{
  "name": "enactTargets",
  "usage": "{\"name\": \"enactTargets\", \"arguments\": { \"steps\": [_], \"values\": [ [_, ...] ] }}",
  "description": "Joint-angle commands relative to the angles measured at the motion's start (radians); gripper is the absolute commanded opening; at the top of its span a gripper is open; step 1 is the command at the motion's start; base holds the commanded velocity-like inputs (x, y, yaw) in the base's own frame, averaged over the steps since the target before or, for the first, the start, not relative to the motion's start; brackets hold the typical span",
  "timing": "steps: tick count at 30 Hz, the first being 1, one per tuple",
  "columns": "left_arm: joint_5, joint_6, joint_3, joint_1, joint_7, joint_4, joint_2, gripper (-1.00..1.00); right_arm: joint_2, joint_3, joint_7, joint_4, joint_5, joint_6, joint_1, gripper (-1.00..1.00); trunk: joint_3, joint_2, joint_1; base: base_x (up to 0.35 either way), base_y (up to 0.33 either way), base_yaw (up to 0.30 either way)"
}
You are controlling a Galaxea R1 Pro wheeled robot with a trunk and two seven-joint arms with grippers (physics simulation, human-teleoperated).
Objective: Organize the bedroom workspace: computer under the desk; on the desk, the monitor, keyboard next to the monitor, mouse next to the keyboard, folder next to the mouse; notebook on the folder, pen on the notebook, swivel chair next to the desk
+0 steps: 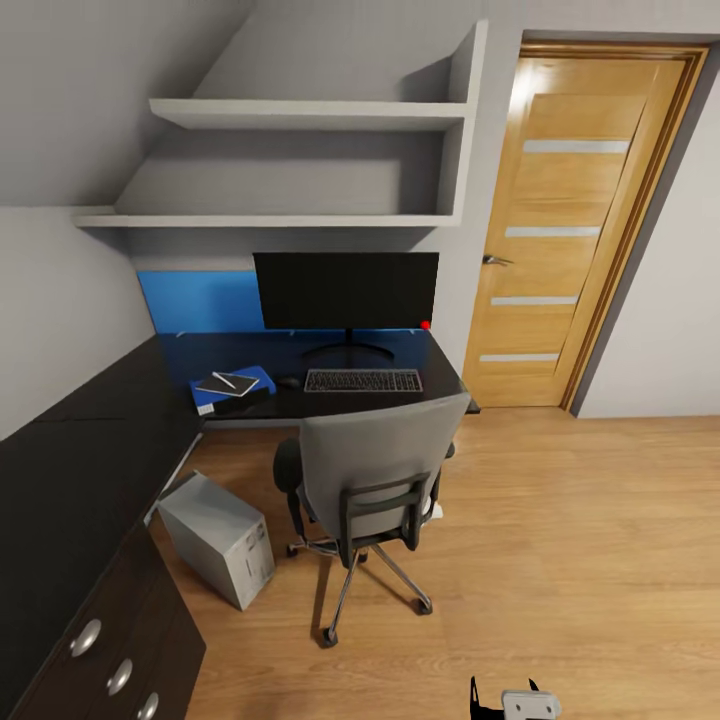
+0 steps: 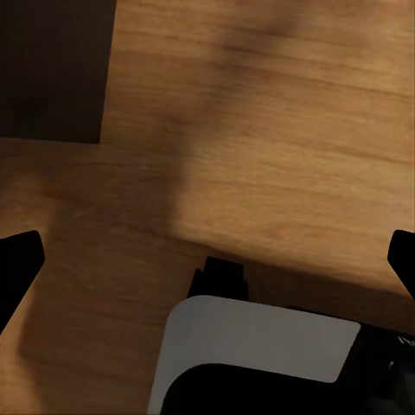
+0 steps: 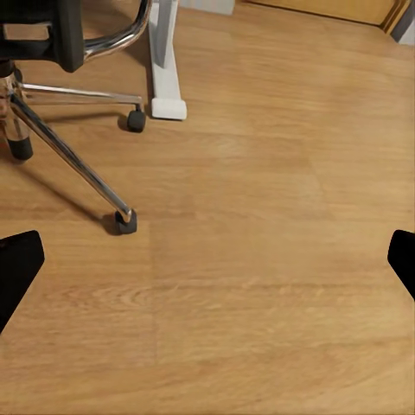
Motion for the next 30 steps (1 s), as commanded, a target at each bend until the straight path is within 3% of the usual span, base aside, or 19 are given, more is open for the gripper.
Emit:
{"name": "enactTargets", "arguments": {
  "steps": [1, 30],
  "values": [
    [0.007, -0.001, -0.008, 0.0, 0.003, -0.001, 0.0, 1.0, 0.001, 0.009, -0.002, 0.002, -0.009, -0.004, -0.001, 1.0, -0.001, 0.0, 0.0, 0.0, 0.0, 0.0],
    [0.009, -0.004, -0.007, 0.0, 0.003, -0.001, 0.009, 1.0, 0.001, 0.009, -0.002, 0.002, -0.008, -0.004, -0.001, 1.0, -0.001, 0.0, 0.0, 0.0, 0.0, 0.0]
  ]
}}
